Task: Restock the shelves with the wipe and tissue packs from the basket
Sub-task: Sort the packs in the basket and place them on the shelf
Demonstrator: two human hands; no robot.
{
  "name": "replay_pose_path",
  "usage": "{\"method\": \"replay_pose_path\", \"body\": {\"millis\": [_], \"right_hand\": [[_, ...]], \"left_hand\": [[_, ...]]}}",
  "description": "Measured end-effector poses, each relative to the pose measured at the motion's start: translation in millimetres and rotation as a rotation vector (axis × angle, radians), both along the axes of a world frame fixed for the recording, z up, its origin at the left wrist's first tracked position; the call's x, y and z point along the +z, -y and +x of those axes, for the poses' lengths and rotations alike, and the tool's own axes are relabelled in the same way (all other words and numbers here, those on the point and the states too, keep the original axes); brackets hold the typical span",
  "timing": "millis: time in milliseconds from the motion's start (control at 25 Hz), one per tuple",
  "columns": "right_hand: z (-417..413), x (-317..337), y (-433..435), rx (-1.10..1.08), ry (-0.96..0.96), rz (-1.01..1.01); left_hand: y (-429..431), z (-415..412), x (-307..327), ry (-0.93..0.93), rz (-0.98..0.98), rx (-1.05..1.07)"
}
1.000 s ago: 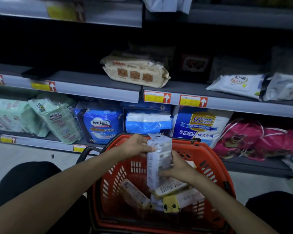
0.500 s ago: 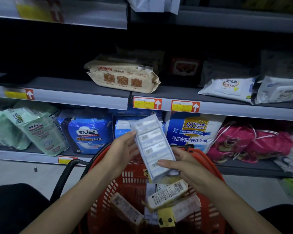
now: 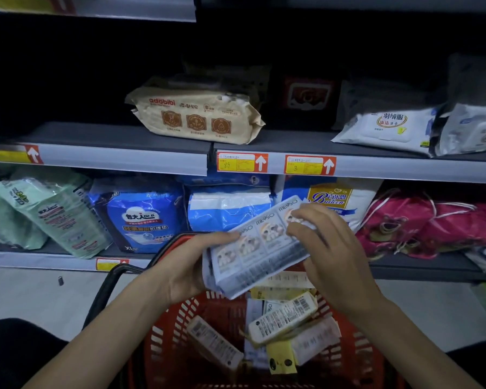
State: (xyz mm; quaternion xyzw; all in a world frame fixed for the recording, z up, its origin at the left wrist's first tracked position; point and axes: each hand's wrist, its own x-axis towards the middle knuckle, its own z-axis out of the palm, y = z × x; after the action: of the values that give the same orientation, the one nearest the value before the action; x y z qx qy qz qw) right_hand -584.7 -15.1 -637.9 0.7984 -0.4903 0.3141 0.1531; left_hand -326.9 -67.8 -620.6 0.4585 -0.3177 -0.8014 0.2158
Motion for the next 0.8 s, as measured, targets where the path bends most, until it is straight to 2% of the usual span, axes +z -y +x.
{"method": "replay_pose_path", "body": {"millis": [80,120,200,320,400,480,600,680,800], "right_hand": [[4,-3,0,-0.087,0.057,0.039],[6,-4,0,-0.163,0.160,0.102],[11,-4,1,-0.273,0.479,0.300],[14,-1,3,-0.264,0.966,0.604],[19,-1,-4,-0.300,1.121,0.652],[31,3,-18,-0.289,1.023,0.510],[52,7,-38,-0.081,0.632,0.302],[62,5,-45,0.001,0.416,0.339],[71,8,-50,-0.045,0.422,0.417]], "left_hand": [[-4,0,0,0.051,-0.023,0.013],[-5,-1,2,0.063,-0.033,0.034],[-6,-1,6,0.063,-0.058,0.081],[-9,-1,11,0.077,-0.153,0.113],[-11,-1,16,0.069,-0.223,0.155],[-12,-1,18,0.038,-0.277,0.226],[-13,-1,17,-0.022,-0.356,0.293],[-14,-5,16,-0.063,-0.429,0.292],[-21,-15,20,-0.101,-0.561,0.290]]}}
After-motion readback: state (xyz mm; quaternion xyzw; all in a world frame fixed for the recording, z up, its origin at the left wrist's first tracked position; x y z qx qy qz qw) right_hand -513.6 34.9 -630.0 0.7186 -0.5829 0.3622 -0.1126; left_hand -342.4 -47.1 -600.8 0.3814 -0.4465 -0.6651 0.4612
